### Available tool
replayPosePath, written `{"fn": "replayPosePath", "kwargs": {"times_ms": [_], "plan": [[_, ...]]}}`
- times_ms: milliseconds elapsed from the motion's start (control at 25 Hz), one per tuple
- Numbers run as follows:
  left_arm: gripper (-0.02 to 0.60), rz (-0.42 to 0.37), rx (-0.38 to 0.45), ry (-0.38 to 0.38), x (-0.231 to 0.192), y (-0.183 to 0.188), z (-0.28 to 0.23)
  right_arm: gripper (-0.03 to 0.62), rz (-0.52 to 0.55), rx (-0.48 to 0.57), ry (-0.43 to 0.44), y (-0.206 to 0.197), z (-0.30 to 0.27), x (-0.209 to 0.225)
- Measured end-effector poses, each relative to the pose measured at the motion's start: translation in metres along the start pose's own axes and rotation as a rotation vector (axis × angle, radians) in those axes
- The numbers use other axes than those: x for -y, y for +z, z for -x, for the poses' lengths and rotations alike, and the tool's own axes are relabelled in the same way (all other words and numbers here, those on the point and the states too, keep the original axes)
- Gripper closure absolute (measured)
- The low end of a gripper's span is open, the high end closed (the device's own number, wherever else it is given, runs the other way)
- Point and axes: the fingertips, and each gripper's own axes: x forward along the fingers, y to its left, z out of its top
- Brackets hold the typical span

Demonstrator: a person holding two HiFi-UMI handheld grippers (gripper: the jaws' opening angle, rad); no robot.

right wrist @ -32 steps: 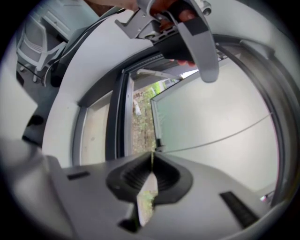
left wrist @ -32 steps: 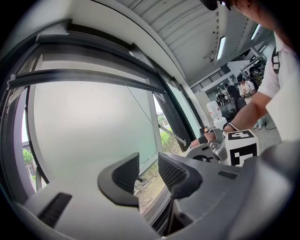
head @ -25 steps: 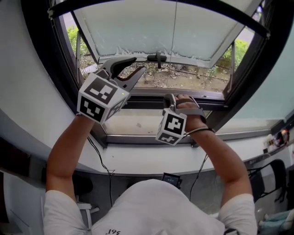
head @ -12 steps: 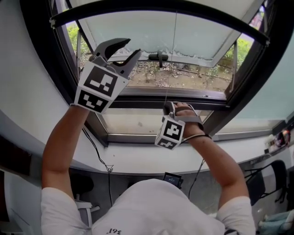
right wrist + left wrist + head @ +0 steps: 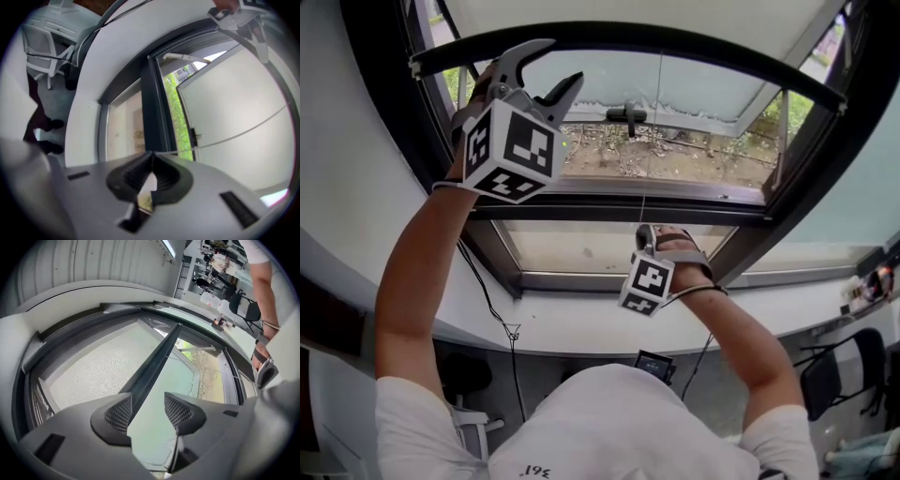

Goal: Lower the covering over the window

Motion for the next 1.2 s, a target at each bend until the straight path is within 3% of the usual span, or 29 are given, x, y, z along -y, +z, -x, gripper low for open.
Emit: {"fn": "replayPosePath", "kwargs": {"times_ms": [240, 480, 600, 720, 1000, 1200], "plan": [[0.362, -0.165, -0.056, 0.022, 0.012, -0.015, -0.005, 0.569, -0.021, 0.001, 0.017, 0.0, -0.004, -0.015], [0.36, -0.266, -0.091, 0.034, 0.011, -0.017, -0.013, 0.57, -0.018, 0.0, 0.015, 0.004, -0.007, -0.015], [0.36, -0.276, -0.104, 0.019, 0.012, -0.019, -0.019, 0.569, -0.02, 0.002, 0.016, 0.005, -0.007, -0.016], [0.36, -0.224, -0.09, 0.005, 0.012, -0.017, -0.019, 0.57, -0.045, 0.018, 0.017, 0.007, -0.006, -0.015], [0.362, -0.189, -0.151, -0.06, 0.018, -0.018, -0.019, 0.571, -0.262, 0.145, -0.01, 0.007, -0.008, -0.006], [0.364, -0.18, -0.183, -0.108, 0.019, -0.02, -0.018, 0.569, -0.539, 0.252, 0.02, 0.008, -0.013, -0.002]]}}
